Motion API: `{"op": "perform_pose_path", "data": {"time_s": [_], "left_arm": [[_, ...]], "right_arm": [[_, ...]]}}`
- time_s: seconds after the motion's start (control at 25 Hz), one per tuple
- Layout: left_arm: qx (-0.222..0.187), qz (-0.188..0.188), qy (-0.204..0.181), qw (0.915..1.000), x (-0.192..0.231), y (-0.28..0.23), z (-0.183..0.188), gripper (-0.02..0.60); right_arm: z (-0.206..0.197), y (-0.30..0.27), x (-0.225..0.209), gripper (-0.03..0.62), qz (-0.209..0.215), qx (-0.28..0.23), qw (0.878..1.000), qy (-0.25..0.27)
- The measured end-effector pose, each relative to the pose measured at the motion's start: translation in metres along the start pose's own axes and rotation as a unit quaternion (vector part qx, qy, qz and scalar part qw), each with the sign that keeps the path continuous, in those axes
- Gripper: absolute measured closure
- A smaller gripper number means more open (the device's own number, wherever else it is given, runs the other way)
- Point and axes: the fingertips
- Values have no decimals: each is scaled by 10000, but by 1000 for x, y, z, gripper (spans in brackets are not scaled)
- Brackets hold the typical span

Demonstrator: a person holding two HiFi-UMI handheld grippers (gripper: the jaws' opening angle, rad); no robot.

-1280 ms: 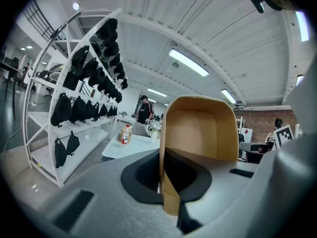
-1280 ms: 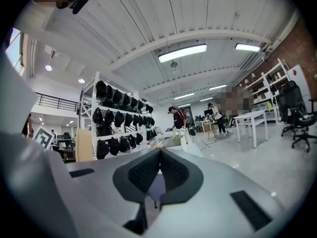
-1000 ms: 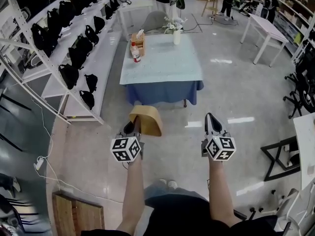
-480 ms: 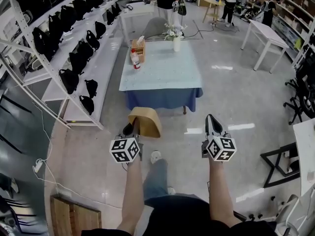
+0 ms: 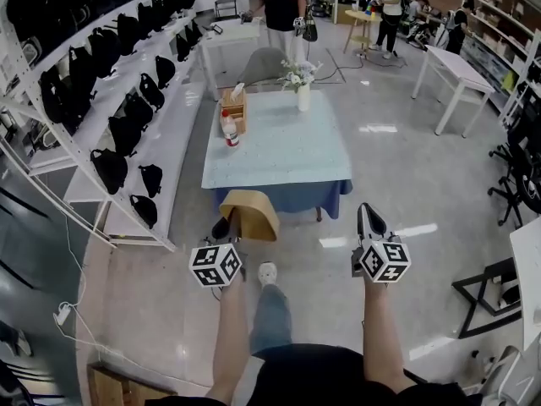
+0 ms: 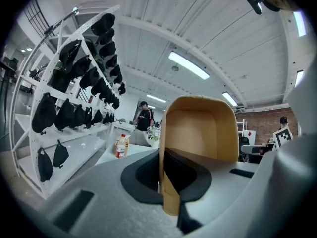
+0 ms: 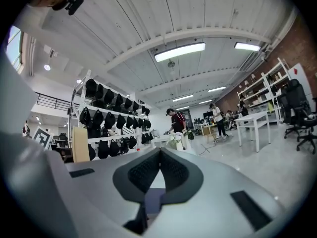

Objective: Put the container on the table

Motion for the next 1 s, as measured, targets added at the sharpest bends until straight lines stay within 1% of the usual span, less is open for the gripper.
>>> {"op": "perform_pose_path", "data": {"time_s": [0.12,0.36,0.64,0.84,1.0], "left_arm": [[-32,-12,67,10000,20,-43,5,574],[222,-208,112,9995,54,-129,13,572],[539,-395,132,9977,77,-218,27,572],[793,-550,160,9952,108,-289,21,572],[802,-572,49,9951,131,-334,22,572]], "right_arm": [[0,-44,-8,595,-29,46,9999,95],[-4,-130,-7,595,-65,213,9997,121],[-1,-220,-14,595,-93,412,9991,16],[-17,-299,-12,595,-131,617,9978,183],[-26,-353,-11,595,-203,739,9969,191]]}}
Point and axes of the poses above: the fingertips, and each gripper's own axes: y backward along the fingers, x to its left, z out of its top
